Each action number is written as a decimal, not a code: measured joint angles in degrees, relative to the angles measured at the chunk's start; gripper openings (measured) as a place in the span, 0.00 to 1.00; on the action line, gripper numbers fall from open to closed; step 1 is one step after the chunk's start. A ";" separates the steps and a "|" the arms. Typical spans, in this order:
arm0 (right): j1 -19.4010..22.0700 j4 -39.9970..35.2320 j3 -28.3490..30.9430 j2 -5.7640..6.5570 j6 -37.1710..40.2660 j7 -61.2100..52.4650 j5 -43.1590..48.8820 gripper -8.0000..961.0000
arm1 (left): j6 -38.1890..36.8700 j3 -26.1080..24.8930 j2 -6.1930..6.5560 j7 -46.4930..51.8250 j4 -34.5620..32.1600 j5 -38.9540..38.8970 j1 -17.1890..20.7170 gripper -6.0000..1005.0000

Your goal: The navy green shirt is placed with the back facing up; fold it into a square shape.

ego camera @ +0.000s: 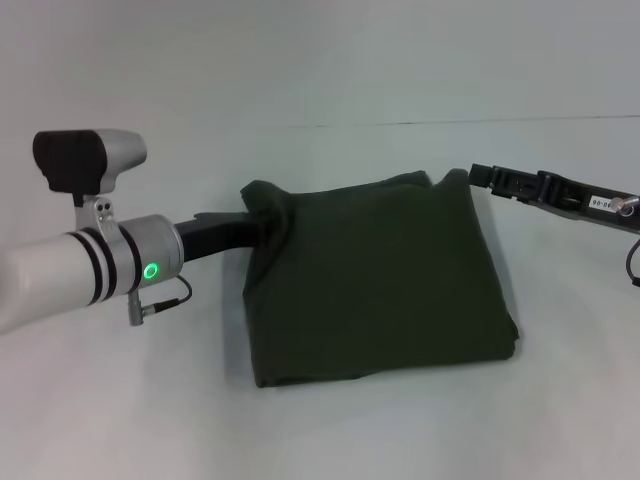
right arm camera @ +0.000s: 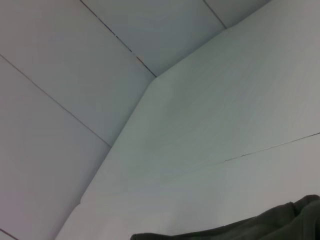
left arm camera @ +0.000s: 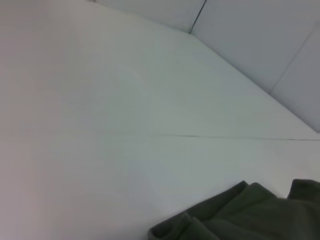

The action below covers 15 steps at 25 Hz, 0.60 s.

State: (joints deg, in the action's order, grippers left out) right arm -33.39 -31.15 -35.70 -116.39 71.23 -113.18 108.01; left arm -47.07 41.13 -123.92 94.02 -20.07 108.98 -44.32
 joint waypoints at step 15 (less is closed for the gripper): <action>0.69 0.04 0.30 -0.66 -0.14 1.35 -0.05 0.75 | 0.04 0.42 0.00 0.64 -1.08 -0.02 -3.03 0.05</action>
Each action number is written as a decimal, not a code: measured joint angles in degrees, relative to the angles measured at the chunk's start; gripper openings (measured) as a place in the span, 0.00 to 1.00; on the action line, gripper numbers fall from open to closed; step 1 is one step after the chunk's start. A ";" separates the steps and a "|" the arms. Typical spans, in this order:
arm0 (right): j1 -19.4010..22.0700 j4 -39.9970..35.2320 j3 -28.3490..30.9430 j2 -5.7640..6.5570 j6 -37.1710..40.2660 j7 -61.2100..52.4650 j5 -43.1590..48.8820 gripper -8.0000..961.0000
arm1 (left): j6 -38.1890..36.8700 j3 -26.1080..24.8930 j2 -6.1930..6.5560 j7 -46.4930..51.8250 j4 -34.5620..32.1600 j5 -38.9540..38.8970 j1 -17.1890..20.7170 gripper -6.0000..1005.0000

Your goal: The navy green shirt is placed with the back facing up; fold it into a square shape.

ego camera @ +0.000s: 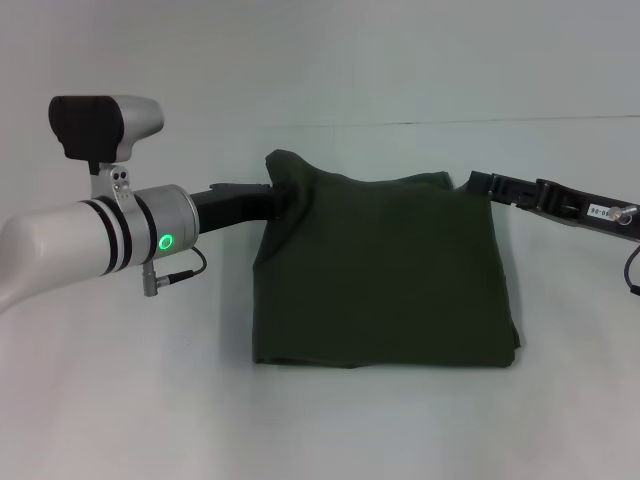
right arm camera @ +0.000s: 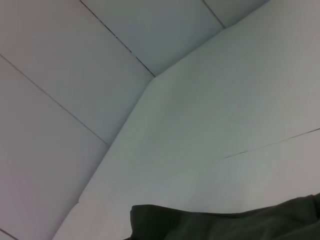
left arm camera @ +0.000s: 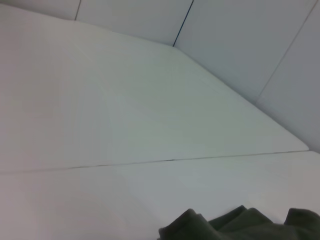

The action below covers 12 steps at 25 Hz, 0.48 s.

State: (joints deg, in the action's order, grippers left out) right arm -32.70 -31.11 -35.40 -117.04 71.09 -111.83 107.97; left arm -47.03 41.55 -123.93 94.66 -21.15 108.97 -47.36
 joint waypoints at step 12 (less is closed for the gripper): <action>-0.37 0.00 0.29 -0.11 -0.56 1.12 -0.05 0.75 | 0.32 0.13 -0.01 0.72 -3.59 -0.33 2.95 0.06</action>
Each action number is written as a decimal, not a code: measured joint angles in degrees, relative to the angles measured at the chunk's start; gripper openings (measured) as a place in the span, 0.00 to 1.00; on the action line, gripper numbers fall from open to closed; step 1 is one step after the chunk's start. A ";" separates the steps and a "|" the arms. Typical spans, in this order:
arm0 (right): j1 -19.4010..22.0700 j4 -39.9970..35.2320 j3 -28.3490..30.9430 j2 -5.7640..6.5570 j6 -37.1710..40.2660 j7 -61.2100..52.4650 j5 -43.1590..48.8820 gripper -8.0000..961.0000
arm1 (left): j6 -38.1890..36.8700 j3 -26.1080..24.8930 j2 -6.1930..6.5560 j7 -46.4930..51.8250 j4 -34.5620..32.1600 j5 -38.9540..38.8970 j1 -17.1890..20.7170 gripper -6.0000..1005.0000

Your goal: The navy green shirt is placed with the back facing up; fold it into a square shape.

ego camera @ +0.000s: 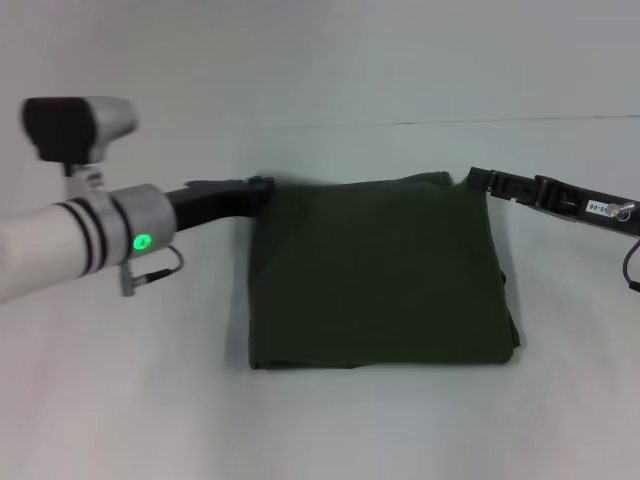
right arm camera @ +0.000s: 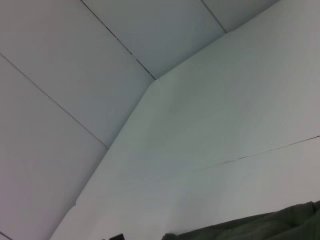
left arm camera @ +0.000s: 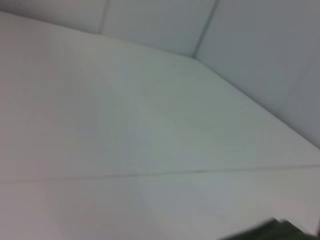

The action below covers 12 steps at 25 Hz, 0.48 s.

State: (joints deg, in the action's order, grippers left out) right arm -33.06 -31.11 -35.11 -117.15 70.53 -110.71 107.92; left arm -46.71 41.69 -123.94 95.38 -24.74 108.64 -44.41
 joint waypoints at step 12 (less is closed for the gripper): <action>3.26 -0.55 1.83 1.07 15.08 14.66 -6.56 0.79 | -36.83 -1.60 -0.53 0.92 -18.20 -12.71 16.96 0.45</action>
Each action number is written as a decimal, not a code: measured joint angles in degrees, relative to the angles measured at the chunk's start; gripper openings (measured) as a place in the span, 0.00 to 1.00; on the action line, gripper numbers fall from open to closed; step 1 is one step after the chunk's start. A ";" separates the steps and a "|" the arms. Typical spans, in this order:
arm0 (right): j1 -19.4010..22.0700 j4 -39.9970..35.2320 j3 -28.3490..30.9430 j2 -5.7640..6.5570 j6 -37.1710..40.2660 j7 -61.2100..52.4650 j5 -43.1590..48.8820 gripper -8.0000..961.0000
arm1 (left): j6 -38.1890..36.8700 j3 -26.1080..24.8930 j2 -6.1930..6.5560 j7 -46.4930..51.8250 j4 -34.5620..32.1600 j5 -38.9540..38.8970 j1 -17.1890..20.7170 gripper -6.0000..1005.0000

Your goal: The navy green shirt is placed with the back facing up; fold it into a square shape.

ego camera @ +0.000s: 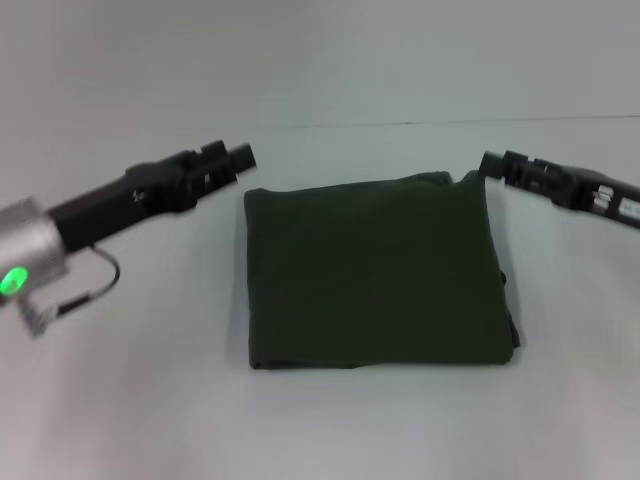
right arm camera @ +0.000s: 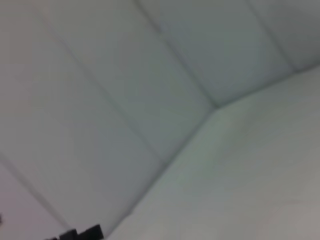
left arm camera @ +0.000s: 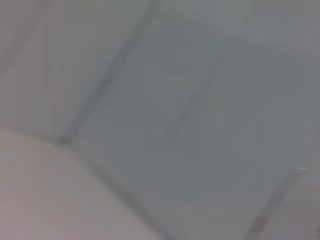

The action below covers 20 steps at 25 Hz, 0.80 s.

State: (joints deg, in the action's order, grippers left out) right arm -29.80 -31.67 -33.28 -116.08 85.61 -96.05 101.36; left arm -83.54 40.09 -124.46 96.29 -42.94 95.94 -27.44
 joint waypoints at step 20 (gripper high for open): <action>2.19 0.33 -1.45 -1.36 20.30 20.09 16.98 0.96 | -28.50 -7.72 -0.25 -16.85 0.64 19.27 8.65 0.92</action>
State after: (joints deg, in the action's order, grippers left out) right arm -27.62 -31.34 -34.73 -117.44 105.91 -75.96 118.34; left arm -112.04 32.38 -124.72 79.44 -42.30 115.21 -18.80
